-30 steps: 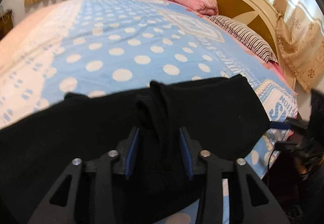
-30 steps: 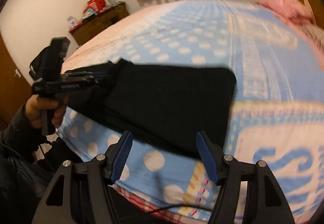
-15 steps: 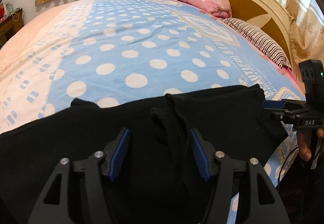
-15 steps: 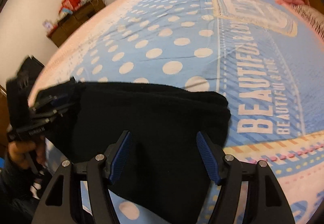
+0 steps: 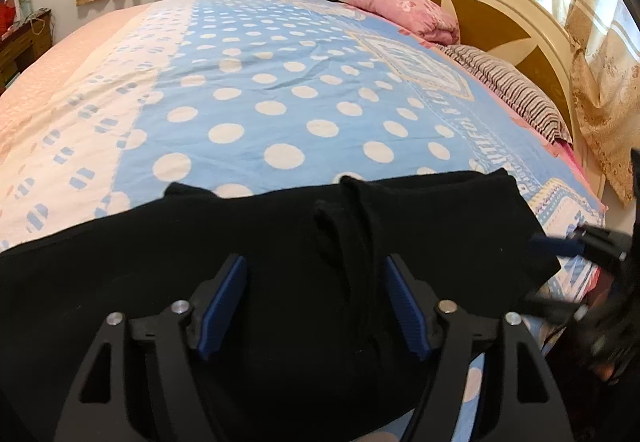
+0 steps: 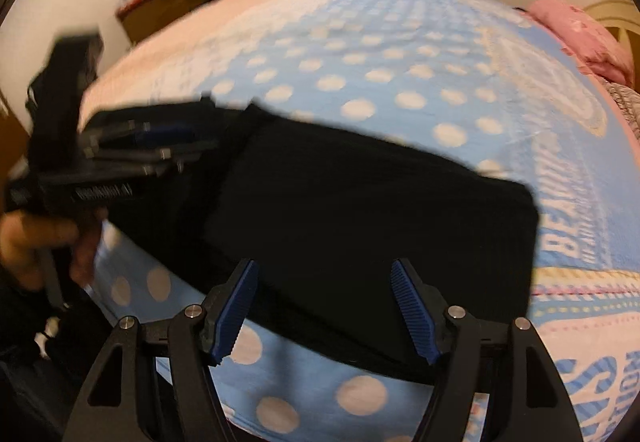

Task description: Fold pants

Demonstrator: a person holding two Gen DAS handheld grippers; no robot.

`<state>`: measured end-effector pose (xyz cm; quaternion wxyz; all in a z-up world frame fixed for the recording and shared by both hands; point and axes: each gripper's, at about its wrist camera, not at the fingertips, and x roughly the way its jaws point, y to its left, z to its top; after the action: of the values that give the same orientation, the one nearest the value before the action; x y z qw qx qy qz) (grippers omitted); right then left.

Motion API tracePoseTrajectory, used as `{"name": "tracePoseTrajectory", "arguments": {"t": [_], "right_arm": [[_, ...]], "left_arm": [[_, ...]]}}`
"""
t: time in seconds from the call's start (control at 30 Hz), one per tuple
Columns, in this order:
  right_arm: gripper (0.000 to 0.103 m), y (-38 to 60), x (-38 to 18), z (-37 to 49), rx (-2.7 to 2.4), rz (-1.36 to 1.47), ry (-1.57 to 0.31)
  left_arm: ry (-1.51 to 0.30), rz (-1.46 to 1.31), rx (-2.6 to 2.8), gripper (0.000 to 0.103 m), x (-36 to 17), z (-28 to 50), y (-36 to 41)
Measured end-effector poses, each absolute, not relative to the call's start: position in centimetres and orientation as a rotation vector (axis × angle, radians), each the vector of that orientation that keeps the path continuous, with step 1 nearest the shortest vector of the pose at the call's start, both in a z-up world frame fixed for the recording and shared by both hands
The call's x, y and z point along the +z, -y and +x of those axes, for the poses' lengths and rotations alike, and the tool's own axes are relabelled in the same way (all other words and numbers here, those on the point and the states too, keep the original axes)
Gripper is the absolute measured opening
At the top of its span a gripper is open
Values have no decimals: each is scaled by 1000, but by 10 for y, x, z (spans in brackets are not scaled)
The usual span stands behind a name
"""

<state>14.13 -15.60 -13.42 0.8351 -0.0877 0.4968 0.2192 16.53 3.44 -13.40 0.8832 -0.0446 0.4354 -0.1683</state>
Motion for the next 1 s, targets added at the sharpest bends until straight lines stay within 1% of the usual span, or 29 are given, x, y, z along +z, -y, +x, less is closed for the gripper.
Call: {"name": "tracePoseTrajectory", "arguments": {"t": [0.07, 0.1, 0.2, 0.27, 0.37, 0.43, 0.47, 0.6, 0.77, 0.93, 1.0], "right_arm": [[72, 147, -152, 143, 451, -236, -1101], [75, 144, -154, 143, 446, -259, -1086], [76, 141, -152, 139, 441, -286, -1066], [76, 146, -144, 136, 445, -255, -1047], [76, 164, -116, 121, 459, -181, -928], [76, 178, -101, 113, 469, -125, -874], [76, 187, -93, 108, 464, -94, -839], [76, 223, -68, 91, 460, 39, -715], [77, 274, -47, 73, 385, 189, -592], [77, 319, -40, 66, 276, 327, -503], [77, 335, -35, 69, 246, 383, -476]], "left_arm": [[-911, -92, -352, 76, -136, 166, -36], [-915, -93, -353, 76, -138, 166, -37], [-919, -93, -364, 76, -141, 165, -38], [-920, -97, -369, 76, -140, 164, -40], [-914, -105, -361, 76, -132, 157, -50], [-876, -96, -356, 77, -123, 149, -62], [-856, -82, -332, 79, -118, 144, -73], [-804, -32, -220, 79, -107, 131, -121], [-794, -35, -5, 79, -104, 120, -213], [-831, -115, 93, 73, -123, 116, -269], [-863, -180, 77, 67, -137, 119, -279]]}}
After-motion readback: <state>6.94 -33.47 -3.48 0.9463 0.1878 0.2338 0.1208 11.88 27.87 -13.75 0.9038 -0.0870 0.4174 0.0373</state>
